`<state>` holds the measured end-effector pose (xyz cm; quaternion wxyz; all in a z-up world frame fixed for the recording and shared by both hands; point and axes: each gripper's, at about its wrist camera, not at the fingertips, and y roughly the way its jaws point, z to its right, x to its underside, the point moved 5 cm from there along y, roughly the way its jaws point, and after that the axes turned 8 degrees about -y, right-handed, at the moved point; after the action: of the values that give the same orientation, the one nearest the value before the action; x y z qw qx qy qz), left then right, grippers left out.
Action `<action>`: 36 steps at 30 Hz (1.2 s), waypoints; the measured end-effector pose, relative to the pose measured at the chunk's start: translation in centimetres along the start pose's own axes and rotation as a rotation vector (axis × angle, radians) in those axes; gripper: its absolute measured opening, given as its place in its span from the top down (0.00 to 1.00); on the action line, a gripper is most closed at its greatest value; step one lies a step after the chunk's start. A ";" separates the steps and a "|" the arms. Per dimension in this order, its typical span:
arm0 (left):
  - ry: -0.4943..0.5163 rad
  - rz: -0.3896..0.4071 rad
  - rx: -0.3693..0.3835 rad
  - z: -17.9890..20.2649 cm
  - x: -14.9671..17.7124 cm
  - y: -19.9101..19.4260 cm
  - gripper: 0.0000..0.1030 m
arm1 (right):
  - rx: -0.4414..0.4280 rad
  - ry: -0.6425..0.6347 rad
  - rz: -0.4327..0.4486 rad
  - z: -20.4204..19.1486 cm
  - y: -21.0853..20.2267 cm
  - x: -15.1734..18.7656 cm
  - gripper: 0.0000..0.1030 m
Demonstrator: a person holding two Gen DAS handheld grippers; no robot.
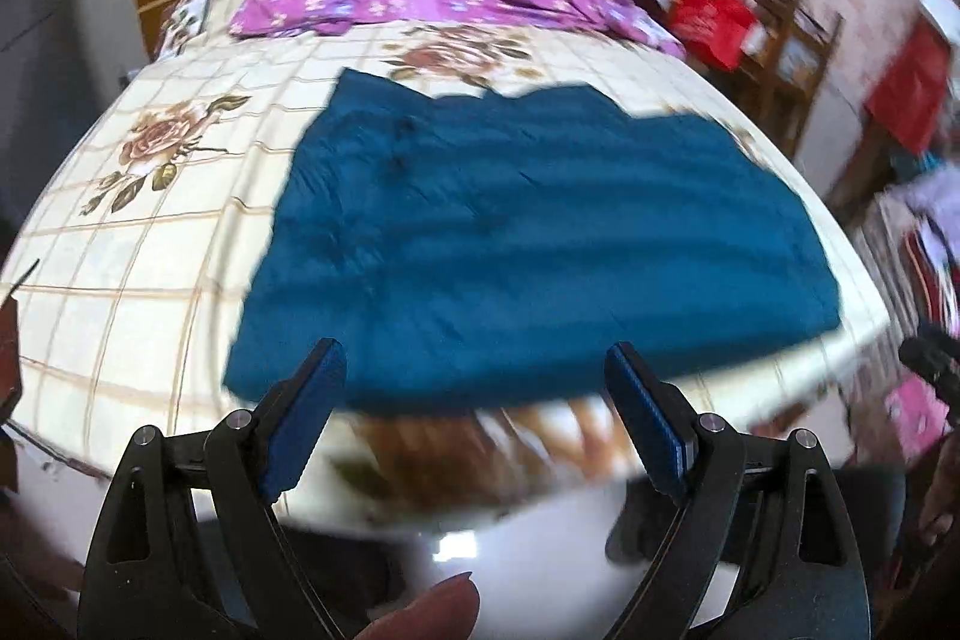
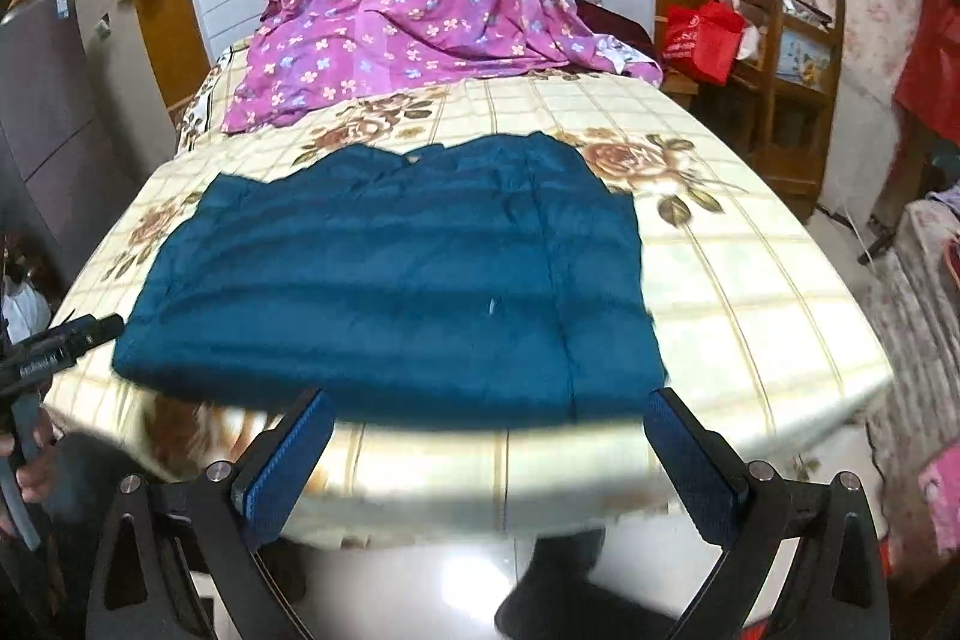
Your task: Fold large clothes
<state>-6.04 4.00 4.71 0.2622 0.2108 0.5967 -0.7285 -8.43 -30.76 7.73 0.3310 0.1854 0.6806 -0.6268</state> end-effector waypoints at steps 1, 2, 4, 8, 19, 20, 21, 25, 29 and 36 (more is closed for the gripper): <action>0.018 -0.002 0.009 0.9 1.0 -0.9 0.15 | 0.001 -0.010 0.008 -0.7 -0.9 0.5 0.00; 0.032 -0.003 0.021 1.8 2.1 -1.8 0.15 | 0.004 -0.022 0.019 -1.3 -2.3 1.3 0.00; 0.044 -0.004 0.059 3.1 3.6 -3.4 0.15 | 0.032 -0.050 0.028 -2.2 -4.1 2.5 0.00; 0.050 0.015 0.074 4.4 5.1 -6.0 0.15 | 0.105 -0.092 0.045 -3.4 -6.5 4.3 0.00; -0.012 0.066 0.026 3.3 4.8 -8.0 0.15 | 0.089 -0.072 0.082 -3.9 -8.4 5.6 0.00; -0.012 0.066 0.020 3.2 4.8 -7.9 0.15 | 0.083 -0.071 0.082 -4.1 -8.3 5.6 0.00; -0.016 0.063 0.021 3.2 4.8 -7.9 0.15 | 0.083 -0.071 0.082 -4.1 -8.3 5.7 0.00; -0.014 0.055 0.020 3.3 4.9 -7.7 0.15 | 0.087 -0.069 0.078 -4.2 -8.2 5.9 0.00; -0.009 0.047 0.023 3.6 5.1 -7.5 0.15 | 0.083 -0.068 0.072 -4.0 -7.9 6.0 0.00; -0.013 0.034 0.019 3.4 5.1 -7.2 0.15 | 0.080 -0.073 0.071 -4.2 -7.9 5.9 0.00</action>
<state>-14.56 1.04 7.69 0.2766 0.2188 0.5842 -0.7310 -18.81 -28.79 9.41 0.3701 0.1997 0.6355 -0.6475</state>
